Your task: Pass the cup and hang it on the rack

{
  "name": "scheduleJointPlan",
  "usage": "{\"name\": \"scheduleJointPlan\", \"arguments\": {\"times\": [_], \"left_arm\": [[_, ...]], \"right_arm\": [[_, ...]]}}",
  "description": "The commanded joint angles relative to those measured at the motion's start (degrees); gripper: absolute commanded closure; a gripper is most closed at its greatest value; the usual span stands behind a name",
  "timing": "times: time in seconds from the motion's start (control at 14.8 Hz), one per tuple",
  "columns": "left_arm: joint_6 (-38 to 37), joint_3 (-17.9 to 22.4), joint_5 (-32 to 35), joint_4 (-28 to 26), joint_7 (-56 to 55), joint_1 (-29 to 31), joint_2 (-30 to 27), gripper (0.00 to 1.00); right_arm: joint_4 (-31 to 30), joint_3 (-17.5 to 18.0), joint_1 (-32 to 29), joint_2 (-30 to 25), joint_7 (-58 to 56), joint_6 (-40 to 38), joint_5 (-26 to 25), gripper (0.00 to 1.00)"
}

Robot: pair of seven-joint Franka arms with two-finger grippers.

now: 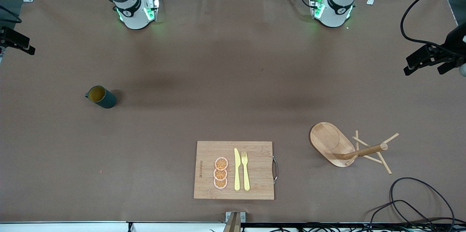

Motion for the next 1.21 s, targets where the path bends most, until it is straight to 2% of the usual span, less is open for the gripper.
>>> {"name": "scheduleJointPlan", "arguments": {"times": [0.0,0.34,0.47,1.15], "left_arm": [[-0.11,-0.30,0.77,1.28,0.63,0.14,0.45,0.00],[-0.10,-0.21,0.68,1.28,0.11,0.32,0.63,0.00],[-0.10,-0.12,0.86,1.28,-0.94,0.40,0.63,0.00],[0.34,-0.38,0.76,1.37,1.08,1.29,0.80,0.00]], "right_arm": [[-3.48,0.57,-0.56,-3.84,1.46,0.31,0.17,0.00],[-3.49,0.74,-1.09,-4.20,3.48,0.14,0.35,0.00],[-3.49,2.49,-2.06,-4.28,5.59,0.05,0.53,0.00],[-3.67,2.41,-1.80,-4.37,3.40,2.16,1.14,0.00]]}}
